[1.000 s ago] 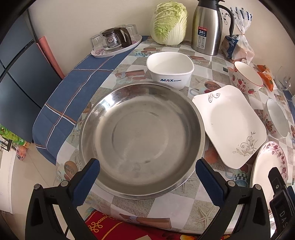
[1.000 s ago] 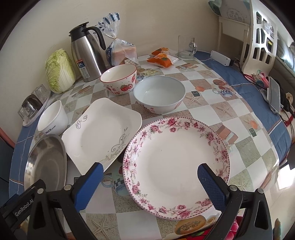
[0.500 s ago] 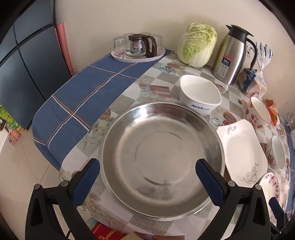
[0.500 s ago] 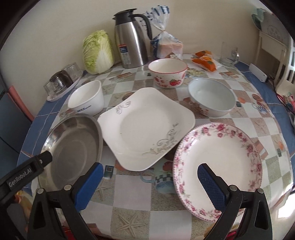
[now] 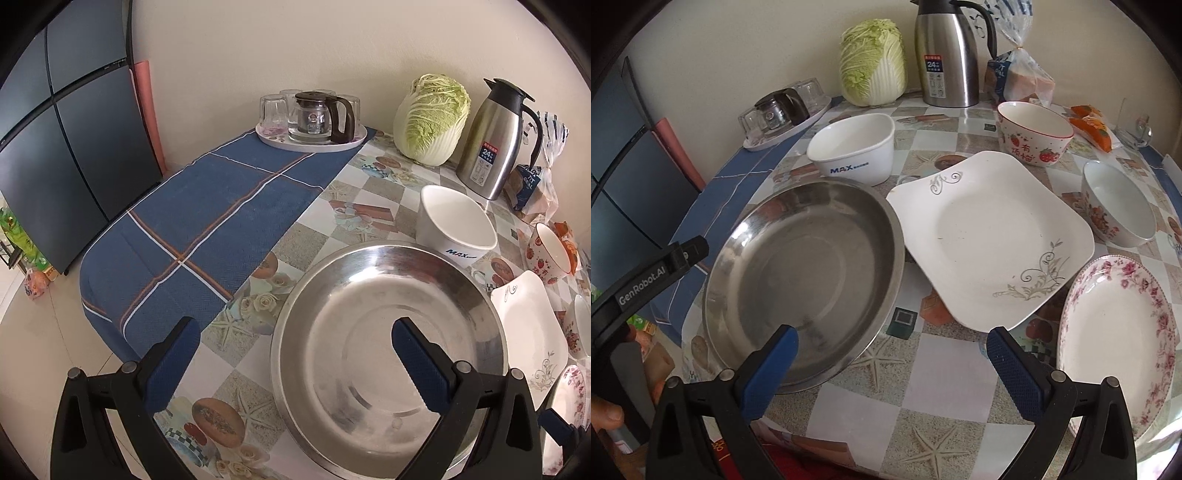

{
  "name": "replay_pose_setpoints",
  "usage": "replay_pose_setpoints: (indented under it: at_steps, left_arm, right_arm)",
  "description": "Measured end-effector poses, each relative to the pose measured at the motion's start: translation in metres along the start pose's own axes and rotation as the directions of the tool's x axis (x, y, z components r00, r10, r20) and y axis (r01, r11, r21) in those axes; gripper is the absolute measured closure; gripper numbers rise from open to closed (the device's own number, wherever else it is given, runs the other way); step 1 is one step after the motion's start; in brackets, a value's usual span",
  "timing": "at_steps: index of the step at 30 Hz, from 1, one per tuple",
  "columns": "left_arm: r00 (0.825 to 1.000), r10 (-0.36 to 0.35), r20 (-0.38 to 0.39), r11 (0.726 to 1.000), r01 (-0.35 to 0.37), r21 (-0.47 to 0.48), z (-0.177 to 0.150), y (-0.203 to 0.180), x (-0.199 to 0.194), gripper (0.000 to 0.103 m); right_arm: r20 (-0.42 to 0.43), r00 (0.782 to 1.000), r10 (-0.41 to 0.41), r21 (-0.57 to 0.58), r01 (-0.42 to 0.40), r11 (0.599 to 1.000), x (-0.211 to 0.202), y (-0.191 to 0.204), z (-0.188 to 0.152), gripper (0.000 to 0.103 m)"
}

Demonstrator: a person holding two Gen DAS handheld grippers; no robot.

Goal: Organize plates and bowls
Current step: 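Move the left gripper to the rim of the stainless steel basin, then close the left gripper on the basin rim and lift it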

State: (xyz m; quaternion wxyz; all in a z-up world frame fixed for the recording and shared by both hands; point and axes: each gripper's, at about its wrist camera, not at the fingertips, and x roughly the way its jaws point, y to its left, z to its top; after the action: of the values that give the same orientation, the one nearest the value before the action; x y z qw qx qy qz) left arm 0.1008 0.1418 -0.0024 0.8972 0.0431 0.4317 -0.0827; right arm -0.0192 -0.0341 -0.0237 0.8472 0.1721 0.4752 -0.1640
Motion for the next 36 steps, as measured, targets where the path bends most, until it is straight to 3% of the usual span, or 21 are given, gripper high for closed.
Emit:
replay_pose_setpoints:
  at_steps: [12, 20, 24, 27, 29, 31, 33, 36]
  left_arm:
    - [0.999, -0.035, -0.036, 0.998, 0.036, 0.052, -0.003, 0.008, 0.029, 0.0]
    - [0.989, -0.095, -0.114, 0.995, 0.093, -0.019, -0.003, 0.021, 0.049, 0.0]
    - [0.988, -0.084, -0.13, 0.996, 0.082, -0.017, 0.0, 0.022, 0.055, 0.0]
    - [0.984, -0.107, -0.144, 0.994, 0.101, -0.042, 0.003, 0.024, 0.061, 0.0]
    - [0.98, -0.117, -0.16, 0.993, 0.112, -0.037, 0.004, 0.022, 0.066, 0.001]
    - [0.98, -0.099, -0.174, 0.995, 0.098, -0.014, 0.006, 0.019, 0.071, 0.013]
    - [0.978, -0.088, -0.191, 0.996, 0.089, -0.001, 0.007, 0.017, 0.076, 0.024]
    - [0.972, -0.107, -0.211, 0.994, 0.104, -0.024, 0.007, 0.018, 0.083, 0.025]
  right_arm:
    - [-0.067, 0.997, 0.032, 0.052, -0.029, 0.998, 0.017, -0.002, -0.001, 0.0]
    - [-0.062, 0.997, 0.046, 0.117, -0.038, 0.992, 0.019, -0.01, 0.002, 0.003]
    - [-0.078, 0.992, 0.099, 0.15, -0.087, 0.985, 0.024, -0.015, 0.003, 0.019]
    - [-0.096, 0.99, 0.103, 0.179, -0.085, 0.98, 0.029, -0.018, 0.002, 0.023]
    - [-0.103, 0.988, 0.116, 0.188, -0.095, 0.977, 0.032, -0.02, 0.002, 0.036]
    - [-0.114, 0.985, 0.126, 0.198, -0.102, 0.975, 0.037, -0.022, 0.002, 0.049]
    - [-0.128, 0.983, 0.133, 0.212, -0.104, 0.972, 0.042, -0.024, 0.001, 0.054]
    - [-0.137, 0.98, 0.145, 0.228, -0.111, 0.967, 0.046, -0.025, 0.0, 0.062]
